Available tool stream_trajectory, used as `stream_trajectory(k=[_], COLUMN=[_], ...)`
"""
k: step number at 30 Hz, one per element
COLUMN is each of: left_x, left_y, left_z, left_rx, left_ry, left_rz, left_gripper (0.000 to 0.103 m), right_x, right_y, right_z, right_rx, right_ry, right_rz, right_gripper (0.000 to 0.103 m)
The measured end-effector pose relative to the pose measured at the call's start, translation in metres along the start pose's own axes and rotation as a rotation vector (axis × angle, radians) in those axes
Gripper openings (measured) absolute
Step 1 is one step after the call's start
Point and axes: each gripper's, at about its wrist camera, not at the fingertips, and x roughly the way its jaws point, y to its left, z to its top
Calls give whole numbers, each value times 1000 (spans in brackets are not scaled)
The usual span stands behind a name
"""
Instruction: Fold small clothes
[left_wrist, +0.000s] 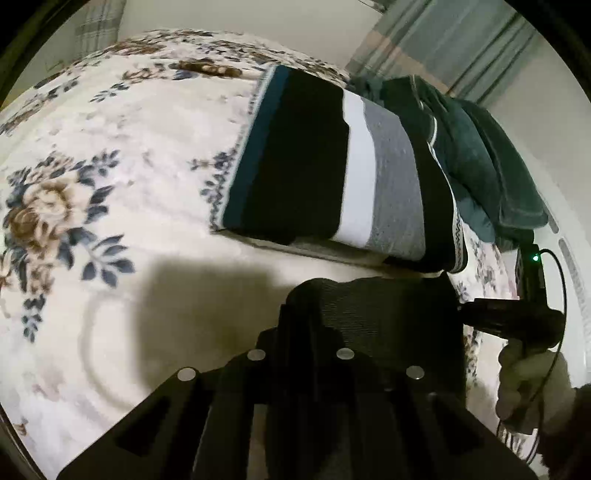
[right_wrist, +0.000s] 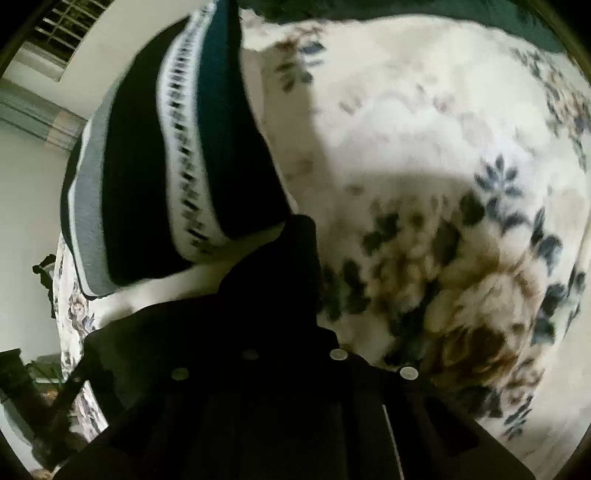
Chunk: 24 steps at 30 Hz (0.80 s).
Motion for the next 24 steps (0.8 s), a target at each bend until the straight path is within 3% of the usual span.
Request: stream_trajectory(k=[4, 7, 10, 11, 12, 13, 14, 18, 24], left_x=[28, 33, 3, -11, -26, -38, -52, -106, -161], left_y=[31, 56, 62, 62, 61, 60, 58, 39, 15], left_z=[1, 3, -4, -11, -20, -30, -41, -103, -218], left_rx=[-74, -199, -243, -242, -237, -238, -247, -249, -263], left_ry=[51, 111, 83, 83, 82, 79, 77, 134, 282], left_rz=[33, 0, -74, -95, -111, -120, -131, -135, -27], left_gripper=[2, 3, 10, 21, 30, 47, 56, 57, 57], right_x=[23, 20, -1, -10, -18, -30, -39, -76, -113], right_y=[4, -11, -29, -34, -39, -45, -47, -65, -83], right_z=[4, 9, 2, -3, -12, -28, -41, -108, -253], right_rx=[-13, 55, 112, 119, 123, 126, 130, 129, 132], right_ry=[62, 111, 147, 154, 166, 192, 216, 327, 501], right_rz=[-71, -17, 68, 90, 109, 139, 161, 242, 266], right_gripper=[7, 11, 37, 49, 51, 51, 51, 52, 56])
